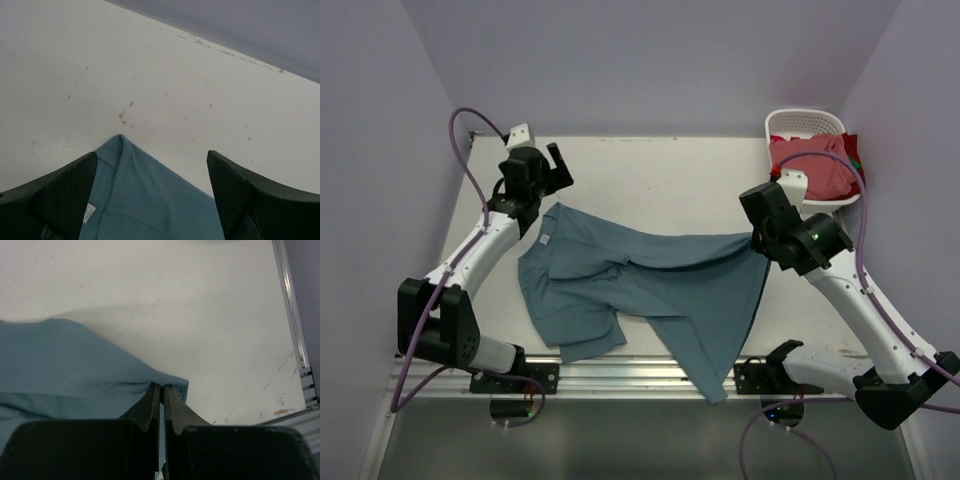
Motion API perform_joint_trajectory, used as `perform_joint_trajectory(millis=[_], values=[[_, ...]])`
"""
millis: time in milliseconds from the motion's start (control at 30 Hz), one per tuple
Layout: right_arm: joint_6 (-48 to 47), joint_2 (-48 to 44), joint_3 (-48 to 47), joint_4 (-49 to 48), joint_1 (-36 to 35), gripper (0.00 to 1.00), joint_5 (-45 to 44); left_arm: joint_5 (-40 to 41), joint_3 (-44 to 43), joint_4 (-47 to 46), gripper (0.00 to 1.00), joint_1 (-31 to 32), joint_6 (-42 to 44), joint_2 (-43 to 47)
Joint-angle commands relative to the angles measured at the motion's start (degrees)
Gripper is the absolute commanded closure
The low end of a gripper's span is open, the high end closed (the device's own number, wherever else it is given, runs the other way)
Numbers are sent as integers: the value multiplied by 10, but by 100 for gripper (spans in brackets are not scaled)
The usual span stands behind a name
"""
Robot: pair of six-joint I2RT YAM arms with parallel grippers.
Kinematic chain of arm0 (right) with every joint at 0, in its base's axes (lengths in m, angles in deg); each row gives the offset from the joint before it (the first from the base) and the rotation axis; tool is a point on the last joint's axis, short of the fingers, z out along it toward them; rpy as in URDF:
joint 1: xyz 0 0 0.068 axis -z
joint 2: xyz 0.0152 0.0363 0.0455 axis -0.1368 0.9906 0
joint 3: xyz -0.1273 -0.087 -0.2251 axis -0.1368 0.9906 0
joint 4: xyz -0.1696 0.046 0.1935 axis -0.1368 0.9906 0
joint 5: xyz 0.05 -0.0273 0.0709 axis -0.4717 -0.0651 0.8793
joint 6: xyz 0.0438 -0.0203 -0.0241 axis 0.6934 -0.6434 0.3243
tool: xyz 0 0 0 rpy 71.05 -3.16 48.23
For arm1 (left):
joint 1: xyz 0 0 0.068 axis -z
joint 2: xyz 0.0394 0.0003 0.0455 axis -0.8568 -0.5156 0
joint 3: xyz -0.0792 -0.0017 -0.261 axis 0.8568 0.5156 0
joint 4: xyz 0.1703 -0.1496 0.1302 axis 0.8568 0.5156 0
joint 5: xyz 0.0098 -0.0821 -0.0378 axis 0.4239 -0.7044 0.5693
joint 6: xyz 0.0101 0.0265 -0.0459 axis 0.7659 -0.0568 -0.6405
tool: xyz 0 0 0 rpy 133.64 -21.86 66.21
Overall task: Fold and stack the t-shirts
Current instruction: Flatten the tshirt out
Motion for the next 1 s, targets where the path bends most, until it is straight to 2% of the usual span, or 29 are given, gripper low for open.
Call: perform_joint_trajectory(millis=[0,100,200,333,367,500,667,967], values=[[-11,7,-6,-14,6,100,-9,-71,5,59,5,-5,17,40],[-19,14,-1,-25,9,100,-1,-77,54,125,4,-4,1,85],[-24,23,5,-34,12,100,5,-98,99,173,15,-3,-20,128],[-28,36,10,-44,17,100,19,-128,139,223,55,-2,-51,169],[-28,37,11,-49,18,100,22,-130,153,234,59,-3,-60,178],[-31,46,11,-57,20,100,32,-121,192,232,64,0,-69,207],[-36,51,14,-61,23,100,37,-143,226,229,69,0,-86,190],[-39,51,21,-67,31,100,47,-135,296,196,71,0,-103,171]])
